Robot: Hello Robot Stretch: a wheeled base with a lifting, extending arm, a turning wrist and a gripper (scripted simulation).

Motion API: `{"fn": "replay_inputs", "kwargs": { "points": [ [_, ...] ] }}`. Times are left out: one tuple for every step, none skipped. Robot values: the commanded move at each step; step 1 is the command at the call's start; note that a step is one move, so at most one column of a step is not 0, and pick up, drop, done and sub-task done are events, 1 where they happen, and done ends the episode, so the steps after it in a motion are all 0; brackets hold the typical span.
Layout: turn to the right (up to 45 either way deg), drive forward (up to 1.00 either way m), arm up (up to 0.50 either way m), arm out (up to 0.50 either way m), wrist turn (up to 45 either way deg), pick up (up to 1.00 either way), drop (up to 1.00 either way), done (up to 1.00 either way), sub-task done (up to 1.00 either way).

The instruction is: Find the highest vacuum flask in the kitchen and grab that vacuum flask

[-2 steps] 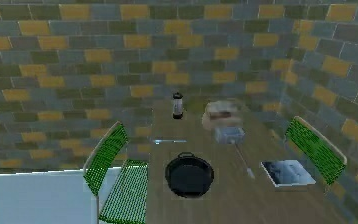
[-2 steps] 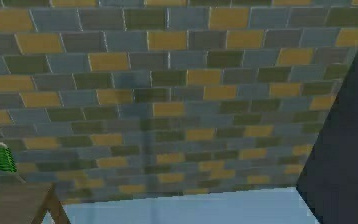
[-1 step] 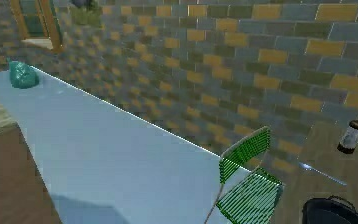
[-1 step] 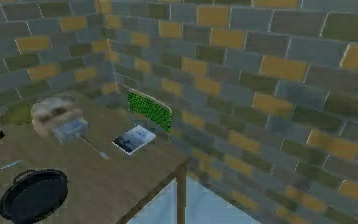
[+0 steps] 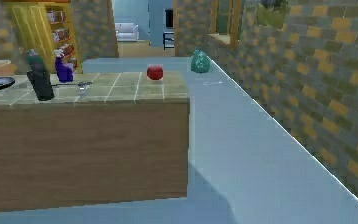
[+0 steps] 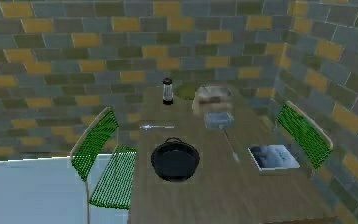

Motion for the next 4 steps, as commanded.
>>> {"fn": "replay_inputs", "kwargs": {
  "points": [
    [-45.0,0.00,0.00,0.00,0.0,0.00,0.00,0.00,0.00],
    [0.0,1.00,0.00,0.00,0.0,0.00,0.00,0.00,0.00],
    [-6.0,0.00,0.00,0.00,0.0,0.00,0.00,0.00,0.00],
    [0.0,0.10,0.00,0.00,0.0,0.00,0.00,0.00,0.00]
  ]
}}
